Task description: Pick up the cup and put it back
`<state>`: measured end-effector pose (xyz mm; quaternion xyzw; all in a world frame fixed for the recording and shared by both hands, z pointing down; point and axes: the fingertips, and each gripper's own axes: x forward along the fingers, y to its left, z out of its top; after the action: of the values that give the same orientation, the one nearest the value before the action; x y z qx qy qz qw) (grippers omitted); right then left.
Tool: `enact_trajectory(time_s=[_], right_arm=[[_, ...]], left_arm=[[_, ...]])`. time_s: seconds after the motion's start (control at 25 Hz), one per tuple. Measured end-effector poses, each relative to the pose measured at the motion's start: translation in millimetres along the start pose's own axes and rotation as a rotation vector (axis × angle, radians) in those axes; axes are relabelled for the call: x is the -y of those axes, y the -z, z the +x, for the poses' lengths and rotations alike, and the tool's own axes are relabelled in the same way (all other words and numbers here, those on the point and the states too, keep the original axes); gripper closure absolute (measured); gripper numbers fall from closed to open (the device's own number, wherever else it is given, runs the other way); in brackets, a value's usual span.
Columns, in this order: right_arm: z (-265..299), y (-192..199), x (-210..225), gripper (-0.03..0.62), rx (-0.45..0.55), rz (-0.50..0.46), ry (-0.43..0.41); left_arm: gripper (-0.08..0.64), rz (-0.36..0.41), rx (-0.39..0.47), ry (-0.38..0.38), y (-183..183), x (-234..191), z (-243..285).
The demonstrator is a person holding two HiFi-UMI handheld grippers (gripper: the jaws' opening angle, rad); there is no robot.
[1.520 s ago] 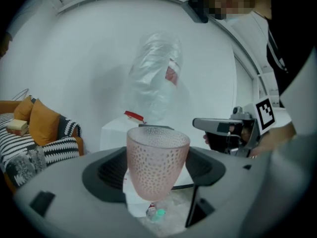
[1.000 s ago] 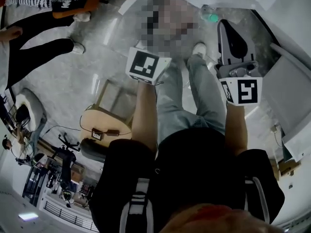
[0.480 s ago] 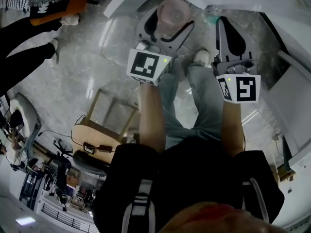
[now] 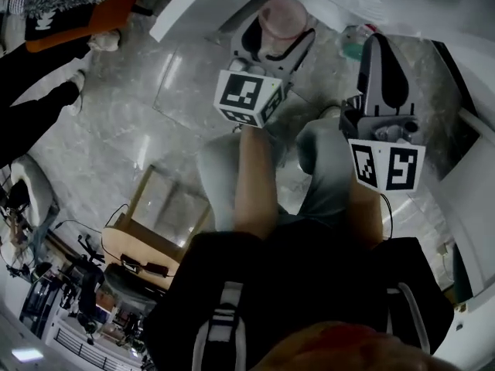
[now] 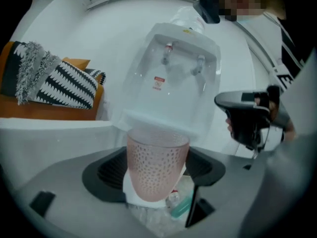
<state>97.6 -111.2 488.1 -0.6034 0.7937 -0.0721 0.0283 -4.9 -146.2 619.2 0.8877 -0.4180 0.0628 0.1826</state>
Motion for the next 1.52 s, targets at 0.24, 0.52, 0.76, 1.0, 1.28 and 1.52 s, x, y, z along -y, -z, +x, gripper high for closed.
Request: enact_trajectory(time_s=[0.24,0.52,0.76,1.0,1.28,1.52], right_arm=[[16.6,45.9,-33.7,0.581,0.027,-0.062,-0.133],[38.4,67.1,-34.1,0.581,0.066,-0.019,-0.212],[37.5,67.3,-17.4,0.581,0.104,0.000,-0.163],[29.5,63.5,-9.2,0.581,0.104,-0.037,-0.098],[37.5,71.9,1.3,0.581,0.098,-0.069,-0.082],[43.1,73.9,0.7,0.581,0.110,-0.096,-0.086]], left_arm=[[0.198,0.055,0.000,0.026,61.6,-22.8,30.4],[0.198,0.082,-0.024,0.020,118.7,-54.7,68.6],[0.198,0.046,-0.045,0.037,148.1,-63.0,104.0],[0.198,0.096,-0.065,0.110,161.1,-56.8,156.9],[0.198,0.168,-0.101,0.103,176.5,-61.8,205.7],[0.198,0.188,-0.118,0.116,188.8,-65.9,226.5]])
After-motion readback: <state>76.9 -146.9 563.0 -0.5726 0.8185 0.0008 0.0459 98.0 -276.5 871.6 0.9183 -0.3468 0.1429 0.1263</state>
